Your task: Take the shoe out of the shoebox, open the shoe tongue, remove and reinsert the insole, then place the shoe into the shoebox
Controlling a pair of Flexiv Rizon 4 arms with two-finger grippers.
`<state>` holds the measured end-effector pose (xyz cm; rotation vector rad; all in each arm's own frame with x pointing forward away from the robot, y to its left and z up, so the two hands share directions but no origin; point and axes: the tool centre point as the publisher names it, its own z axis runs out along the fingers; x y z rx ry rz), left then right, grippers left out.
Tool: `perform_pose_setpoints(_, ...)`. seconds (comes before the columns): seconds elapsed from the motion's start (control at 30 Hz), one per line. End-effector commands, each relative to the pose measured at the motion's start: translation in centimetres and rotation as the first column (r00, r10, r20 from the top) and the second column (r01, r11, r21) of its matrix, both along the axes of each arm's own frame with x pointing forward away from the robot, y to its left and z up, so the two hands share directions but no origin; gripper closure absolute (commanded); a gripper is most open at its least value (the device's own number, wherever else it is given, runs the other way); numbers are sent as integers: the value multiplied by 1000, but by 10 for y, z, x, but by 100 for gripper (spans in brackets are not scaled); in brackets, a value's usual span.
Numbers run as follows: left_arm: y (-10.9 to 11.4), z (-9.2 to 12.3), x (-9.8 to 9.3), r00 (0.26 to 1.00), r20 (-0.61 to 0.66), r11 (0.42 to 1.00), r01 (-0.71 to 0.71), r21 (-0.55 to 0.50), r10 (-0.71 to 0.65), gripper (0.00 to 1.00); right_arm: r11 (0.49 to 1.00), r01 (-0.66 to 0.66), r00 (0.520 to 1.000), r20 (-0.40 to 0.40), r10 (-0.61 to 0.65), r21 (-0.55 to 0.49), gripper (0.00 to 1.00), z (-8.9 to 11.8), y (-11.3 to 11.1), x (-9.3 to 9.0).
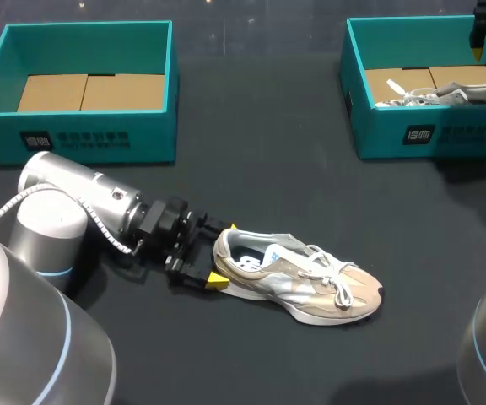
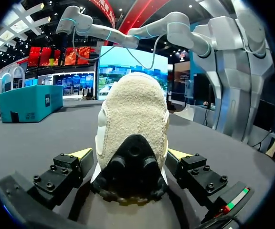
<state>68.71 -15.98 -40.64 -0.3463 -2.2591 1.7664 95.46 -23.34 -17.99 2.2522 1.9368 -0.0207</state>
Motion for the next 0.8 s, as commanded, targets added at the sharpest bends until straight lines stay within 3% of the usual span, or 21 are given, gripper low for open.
perform_pose_setpoints(0.03, -6, -3, -1, 1000, -1, 1000, 7, 1, -7, 0, 1000, 0, 1000, 1, 0, 0, 0, 0, 0, -1)
perform_pose_setpoints(0.8, -24, -7, -2, 999, -42, 1000, 14, -1, -14, 0, 1000, 0, 1000, 1, 0, 0, 0, 0, 0, -1)
